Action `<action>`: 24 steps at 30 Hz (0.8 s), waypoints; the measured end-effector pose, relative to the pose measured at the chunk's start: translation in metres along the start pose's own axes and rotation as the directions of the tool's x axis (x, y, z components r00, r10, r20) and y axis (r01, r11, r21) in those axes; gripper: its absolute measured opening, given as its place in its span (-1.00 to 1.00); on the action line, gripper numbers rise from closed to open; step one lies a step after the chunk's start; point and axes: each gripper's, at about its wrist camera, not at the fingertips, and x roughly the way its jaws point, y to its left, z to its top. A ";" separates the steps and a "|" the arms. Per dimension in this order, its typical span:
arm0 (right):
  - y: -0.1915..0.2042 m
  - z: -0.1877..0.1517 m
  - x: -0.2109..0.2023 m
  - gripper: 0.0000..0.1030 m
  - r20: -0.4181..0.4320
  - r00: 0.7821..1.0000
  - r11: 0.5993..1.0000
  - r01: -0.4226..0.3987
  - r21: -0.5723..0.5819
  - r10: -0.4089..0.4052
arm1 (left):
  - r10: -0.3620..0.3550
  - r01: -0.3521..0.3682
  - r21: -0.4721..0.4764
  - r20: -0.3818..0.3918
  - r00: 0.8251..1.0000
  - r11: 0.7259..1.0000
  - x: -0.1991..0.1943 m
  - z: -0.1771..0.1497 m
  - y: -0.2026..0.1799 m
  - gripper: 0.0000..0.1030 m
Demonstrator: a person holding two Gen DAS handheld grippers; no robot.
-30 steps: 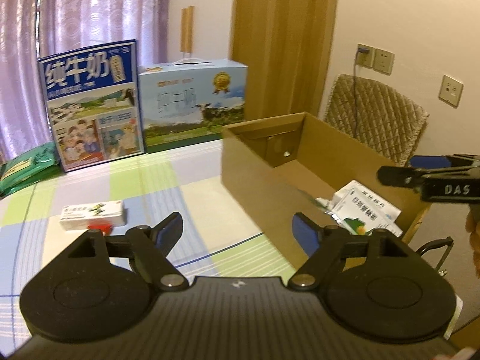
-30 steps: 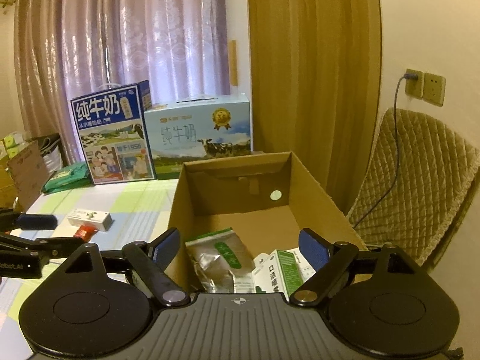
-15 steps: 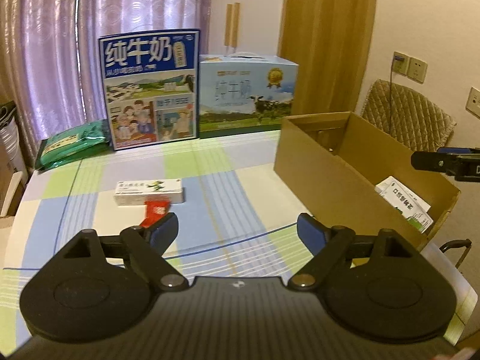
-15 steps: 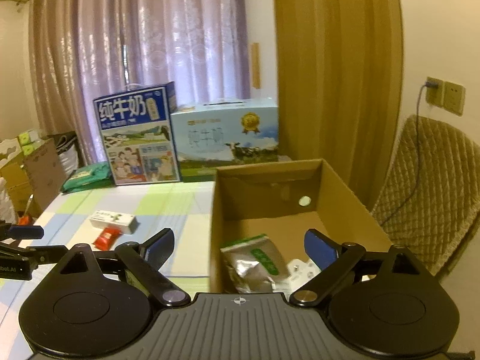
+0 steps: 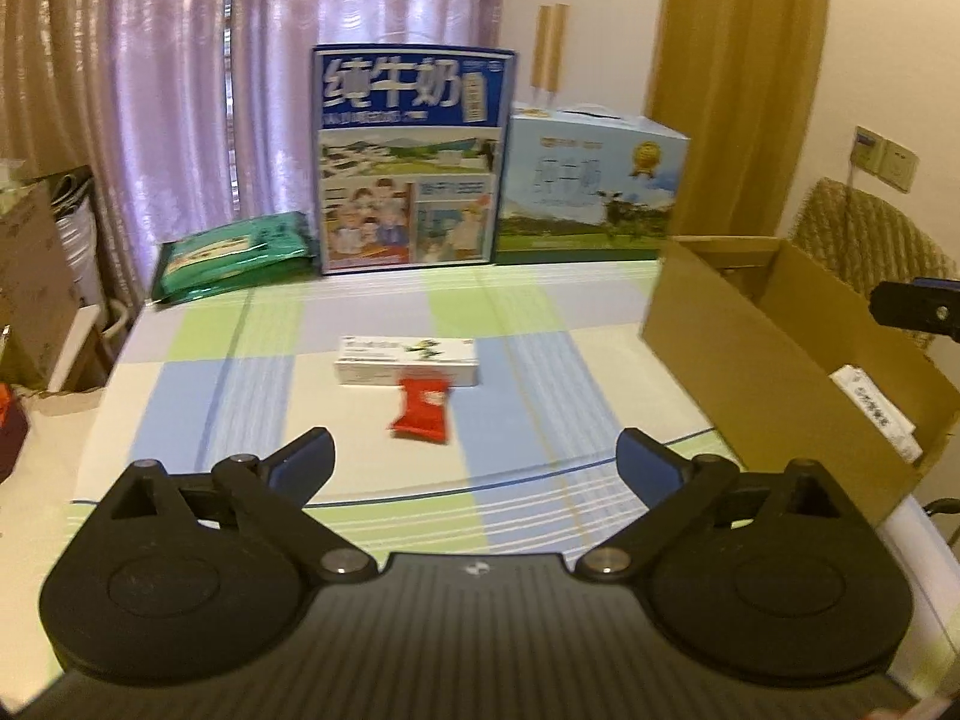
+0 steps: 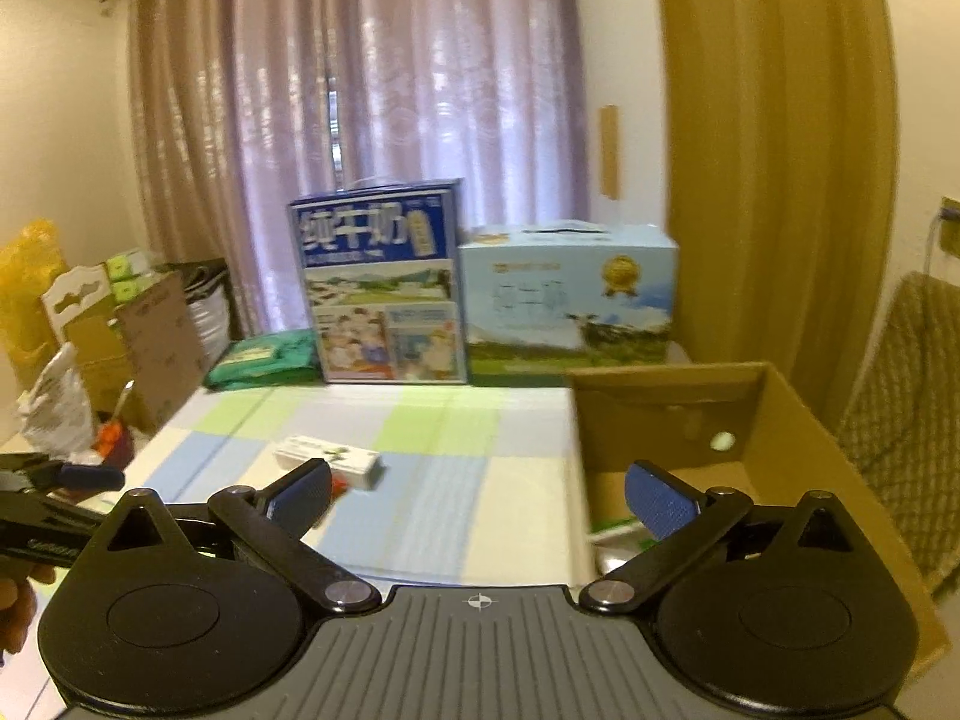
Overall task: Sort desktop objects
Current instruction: 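Withdraw both tools from the cardboard box back over the table, then grasp red candy packet with left tool while right tool grasps white ointment box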
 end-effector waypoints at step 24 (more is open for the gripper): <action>0.043 -0.028 0.105 0.96 -0.194 0.975 0.988 -0.080 0.135 0.105 | 0.061 -0.060 0.008 -0.103 0.993 0.998 0.031 -0.015 0.048 0.91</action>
